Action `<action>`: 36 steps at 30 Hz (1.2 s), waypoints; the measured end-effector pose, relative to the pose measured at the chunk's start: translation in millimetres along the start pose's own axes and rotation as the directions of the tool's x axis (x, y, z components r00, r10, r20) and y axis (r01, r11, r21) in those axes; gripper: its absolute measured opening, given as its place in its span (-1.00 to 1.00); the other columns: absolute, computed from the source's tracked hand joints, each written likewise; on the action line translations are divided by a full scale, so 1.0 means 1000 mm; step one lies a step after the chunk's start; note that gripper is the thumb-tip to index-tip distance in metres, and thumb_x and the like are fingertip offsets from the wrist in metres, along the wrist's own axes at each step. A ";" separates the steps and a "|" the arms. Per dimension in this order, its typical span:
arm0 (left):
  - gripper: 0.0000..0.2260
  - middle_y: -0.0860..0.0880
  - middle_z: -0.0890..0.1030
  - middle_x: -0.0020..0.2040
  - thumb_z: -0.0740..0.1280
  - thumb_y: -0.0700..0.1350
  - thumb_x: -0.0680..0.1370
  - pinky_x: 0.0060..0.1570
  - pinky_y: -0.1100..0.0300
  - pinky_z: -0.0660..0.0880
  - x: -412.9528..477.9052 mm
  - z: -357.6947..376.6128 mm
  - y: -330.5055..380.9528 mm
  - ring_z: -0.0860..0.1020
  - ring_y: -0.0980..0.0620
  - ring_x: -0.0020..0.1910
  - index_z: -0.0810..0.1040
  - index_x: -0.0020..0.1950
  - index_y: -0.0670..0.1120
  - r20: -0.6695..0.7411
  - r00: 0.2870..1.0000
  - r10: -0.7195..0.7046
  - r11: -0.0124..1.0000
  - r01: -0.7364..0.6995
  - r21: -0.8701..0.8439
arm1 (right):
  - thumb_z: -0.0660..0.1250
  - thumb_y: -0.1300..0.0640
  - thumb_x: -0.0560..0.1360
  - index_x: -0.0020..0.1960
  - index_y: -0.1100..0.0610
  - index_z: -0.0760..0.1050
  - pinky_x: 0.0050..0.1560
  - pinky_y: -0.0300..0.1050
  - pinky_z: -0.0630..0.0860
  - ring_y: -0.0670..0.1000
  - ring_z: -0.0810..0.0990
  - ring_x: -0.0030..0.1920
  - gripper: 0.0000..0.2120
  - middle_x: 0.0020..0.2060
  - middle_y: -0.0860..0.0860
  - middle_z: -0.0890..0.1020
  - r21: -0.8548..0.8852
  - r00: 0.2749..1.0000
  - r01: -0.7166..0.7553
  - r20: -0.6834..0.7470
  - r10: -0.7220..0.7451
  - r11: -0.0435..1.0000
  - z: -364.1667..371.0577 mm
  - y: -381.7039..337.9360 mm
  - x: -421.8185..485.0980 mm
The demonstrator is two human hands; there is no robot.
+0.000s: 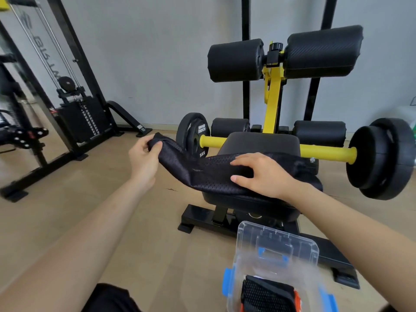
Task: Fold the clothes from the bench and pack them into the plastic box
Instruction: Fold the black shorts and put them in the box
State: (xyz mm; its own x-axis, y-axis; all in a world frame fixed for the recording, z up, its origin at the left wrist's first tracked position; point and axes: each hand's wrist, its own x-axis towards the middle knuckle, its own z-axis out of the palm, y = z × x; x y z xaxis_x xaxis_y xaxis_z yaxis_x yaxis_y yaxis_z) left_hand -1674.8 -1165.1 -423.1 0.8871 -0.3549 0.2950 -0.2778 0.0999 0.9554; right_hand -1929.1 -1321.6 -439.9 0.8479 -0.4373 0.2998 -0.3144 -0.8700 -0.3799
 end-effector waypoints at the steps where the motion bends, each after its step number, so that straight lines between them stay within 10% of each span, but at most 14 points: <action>1: -0.77 0.02 0.64 0.08 0.37 -0.28 0.57 0.10 0.27 0.55 -0.004 0.004 0.003 0.60 0.11 0.07 0.60 0.19 -0.05 0.030 0.999 0.043 0.999 -0.043 0.015 | 0.30 -0.23 0.51 0.36 -0.10 0.49 0.37 0.14 0.36 0.03 0.39 0.39 -0.54 0.38 -0.09 0.49 -0.062 1.000 -0.015 0.002 0.015 0.998 -0.006 0.005 -0.005; 5: -0.77 0.02 0.66 0.12 0.38 -0.29 0.56 0.10 0.34 0.54 -0.019 0.030 0.019 0.61 0.16 0.09 0.62 0.18 -0.08 0.176 0.969 0.176 0.980 -0.188 0.057 | 0.25 -0.30 0.50 0.37 -0.14 0.46 0.34 0.22 0.33 0.12 0.34 0.39 -0.51 0.41 -0.09 0.46 -0.218 0.991 -0.116 0.034 0.126 0.969 -0.026 0.030 -0.030; 12: -0.77 0.12 0.62 0.06 0.37 -0.27 0.55 0.14 0.36 0.47 -0.065 0.090 0.042 0.58 0.17 0.11 0.64 0.09 0.03 0.431 0.803 0.413 0.864 -0.495 0.094 | 0.41 -0.18 0.46 0.29 -0.10 0.54 0.41 0.10 0.29 0.07 0.42 0.29 -0.57 0.23 -0.01 0.49 0.049 0.952 -0.304 0.047 0.302 0.951 -0.052 0.078 -0.058; 20: -0.79 0.08 0.60 0.03 0.40 -0.22 0.54 0.13 0.18 0.53 -0.115 0.149 0.036 0.57 0.17 0.07 0.66 0.13 0.01 0.598 0.676 0.429 0.792 -0.600 0.110 | 0.47 -0.10 0.45 0.28 -0.09 0.55 0.43 -0.13 0.27 -0.12 0.41 0.28 -0.59 0.26 -0.09 0.43 0.287 0.930 -0.365 0.145 0.337 0.886 -0.047 0.088 -0.073; 24: -0.57 0.16 0.61 -0.07 0.48 -0.12 0.50 0.16 0.11 0.56 -0.116 0.139 0.038 0.61 0.16 0.02 0.52 0.34 0.13 0.793 0.569 0.217 0.811 -0.558 0.178 | 0.46 -0.16 0.43 0.19 -0.18 0.57 0.42 0.04 0.28 0.02 0.39 0.28 -0.66 0.19 -0.06 0.48 0.187 0.934 -0.357 0.089 0.347 0.915 -0.044 0.088 -0.071; 28: -0.66 0.09 0.60 -0.04 0.46 -0.13 0.53 0.09 0.13 0.60 -0.110 0.125 0.033 0.62 0.14 -0.03 0.57 0.28 0.07 0.677 0.706 0.207 0.876 -0.442 0.192 | 0.44 0.02 0.48 -0.05 0.00 0.65 -0.04 -0.03 0.52 -0.01 0.59 -0.21 -0.92 -0.26 -0.03 0.66 0.256 0.923 -0.265 -0.211 0.321 0.930 -0.048 0.067 -0.058; 32: -0.77 0.10 0.58 0.06 0.40 -0.14 0.58 0.06 0.38 0.49 -0.107 0.122 0.035 0.56 0.22 0.08 0.58 0.23 0.05 0.551 0.822 0.144 0.958 -0.255 0.131 | 0.26 0.08 0.63 0.44 0.00 0.36 -0.39 -0.10 0.56 0.11 0.65 -0.35 -0.62 -0.19 0.15 0.72 0.733 0.908 -0.320 0.056 0.415 0.600 -0.051 0.031 -0.046; 36: -0.77 0.06 0.61 0.09 0.39 -0.14 0.58 0.08 0.35 0.50 -0.106 0.115 0.037 0.57 0.18 0.11 0.58 0.22 0.06 0.544 0.831 0.118 0.975 -0.201 0.095 | 0.09 -0.20 0.64 0.52 -0.24 0.15 -0.16 0.03 0.67 0.29 0.70 -0.05 -0.54 0.07 0.27 0.66 0.852 0.878 -0.445 0.353 0.324 0.276 -0.051 0.018 -0.035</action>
State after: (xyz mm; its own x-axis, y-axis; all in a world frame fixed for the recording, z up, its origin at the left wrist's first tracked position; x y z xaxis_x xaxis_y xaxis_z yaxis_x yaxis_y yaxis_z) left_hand -1821.7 -1230.6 -420.4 0.5041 -0.7884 0.3526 -0.4838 0.0804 0.8715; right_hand -1986.7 -1333.2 -412.2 0.7930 -0.5853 -0.1693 -0.1004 0.1485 -0.9838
